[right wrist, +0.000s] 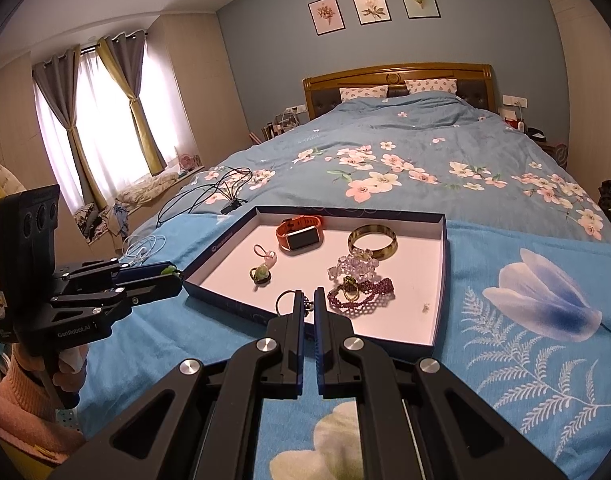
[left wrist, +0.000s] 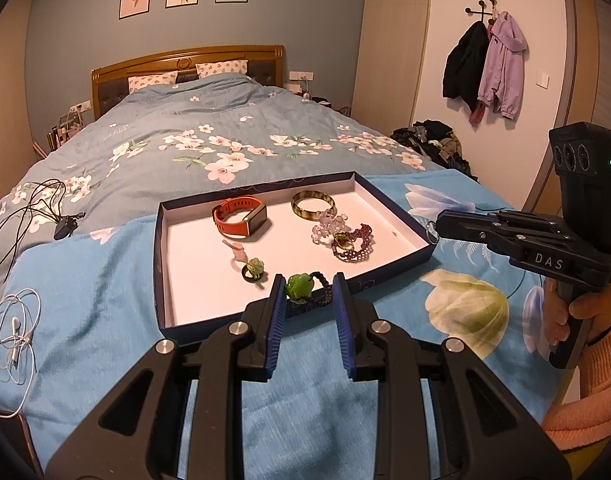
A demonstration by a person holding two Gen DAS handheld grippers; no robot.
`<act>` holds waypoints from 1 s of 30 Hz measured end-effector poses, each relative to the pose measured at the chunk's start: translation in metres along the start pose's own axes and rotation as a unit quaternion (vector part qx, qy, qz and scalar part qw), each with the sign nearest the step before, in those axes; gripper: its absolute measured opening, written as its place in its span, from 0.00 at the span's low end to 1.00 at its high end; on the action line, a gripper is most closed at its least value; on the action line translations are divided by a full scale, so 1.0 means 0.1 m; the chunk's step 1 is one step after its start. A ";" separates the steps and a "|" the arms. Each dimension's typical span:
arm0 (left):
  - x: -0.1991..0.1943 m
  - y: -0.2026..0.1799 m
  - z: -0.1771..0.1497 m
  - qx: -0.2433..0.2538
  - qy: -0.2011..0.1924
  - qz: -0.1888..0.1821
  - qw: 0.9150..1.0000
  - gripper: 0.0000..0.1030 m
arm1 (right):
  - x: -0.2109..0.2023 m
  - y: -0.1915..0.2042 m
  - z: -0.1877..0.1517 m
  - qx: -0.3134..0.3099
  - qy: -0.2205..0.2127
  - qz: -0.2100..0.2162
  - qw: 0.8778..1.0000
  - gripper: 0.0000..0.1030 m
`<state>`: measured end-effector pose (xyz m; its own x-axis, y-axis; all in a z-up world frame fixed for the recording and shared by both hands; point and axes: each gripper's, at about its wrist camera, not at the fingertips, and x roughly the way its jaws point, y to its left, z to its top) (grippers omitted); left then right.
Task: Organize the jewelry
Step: 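Lift the silver ring with the right tool while the left tool carries the green ring toward the box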
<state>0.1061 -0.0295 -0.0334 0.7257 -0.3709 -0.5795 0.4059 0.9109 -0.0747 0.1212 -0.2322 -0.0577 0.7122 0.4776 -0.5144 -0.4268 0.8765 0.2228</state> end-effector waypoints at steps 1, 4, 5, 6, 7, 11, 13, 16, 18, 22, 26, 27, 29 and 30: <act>0.00 0.00 0.01 0.001 -0.001 0.001 1.000 0.23 | 0.00 0.00 0.01 -0.001 0.000 0.000 1.000 0.03; 0.00 0.00 0.02 0.002 -0.002 0.001 1.000 0.23 | 0.00 0.01 0.02 -0.002 -0.002 0.001 1.000 0.03; 0.01 0.00 0.02 0.003 -0.003 0.002 1.000 0.23 | 0.00 0.01 0.03 -0.003 -0.002 0.001 1.000 0.03; 0.01 0.00 0.02 0.003 -0.003 0.002 1.000 0.23 | 0.00 0.02 0.04 -0.004 -0.003 0.001 1.000 0.03; 0.01 0.00 0.02 0.002 -0.003 0.002 1.000 0.23 | 0.00 0.02 0.04 -0.004 -0.003 0.001 1.000 0.03; 0.02 0.00 0.04 0.002 -0.004 0.003 1.000 0.23 | 0.02 0.02 0.06 -0.006 -0.003 0.001 1.000 0.03; 0.03 0.01 0.05 0.003 -0.004 0.003 1.000 0.23 | 0.02 0.02 0.06 -0.005 -0.003 0.001 1.000 0.03; 0.04 0.02 0.07 0.003 -0.005 0.005 1.000 0.23 | 0.02 0.03 0.07 -0.006 -0.004 0.001 1.000 0.03; 0.05 0.02 0.07 0.003 -0.006 0.005 1.000 0.23 | 0.04 0.03 0.08 -0.006 -0.004 0.001 1.000 0.03; 0.06 0.02 0.08 0.004 -0.007 0.006 1.000 0.23 | 0.05 0.02 0.10 -0.006 -0.004 0.000 1.000 0.03; 0.08 0.03 0.12 0.003 -0.009 0.007 1.000 0.23 | 0.05 0.02 0.10 -0.007 -0.004 0.000 1.000 0.03; 0.08 0.04 0.12 0.003 -0.009 0.008 1.000 0.23 | 0.05 0.02 0.11 -0.007 -0.005 0.000 1.000 0.03; 0.09 0.05 0.13 0.003 -0.009 0.009 1.000 0.23 | 0.06 0.02 0.11 -0.008 -0.005 0.000 1.000 0.03; 0.09 0.05 0.13 0.003 -0.009 0.009 1.000 0.23 | 0.07 0.01 0.13 -0.008 -0.005 -0.001 1.000 0.03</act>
<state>0.1220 -0.0311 -0.0285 0.7431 -0.3579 -0.5654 0.3963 0.9162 -0.0591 0.1328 -0.2272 -0.0503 0.7181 0.4765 -0.5072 -0.4338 0.8764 0.2092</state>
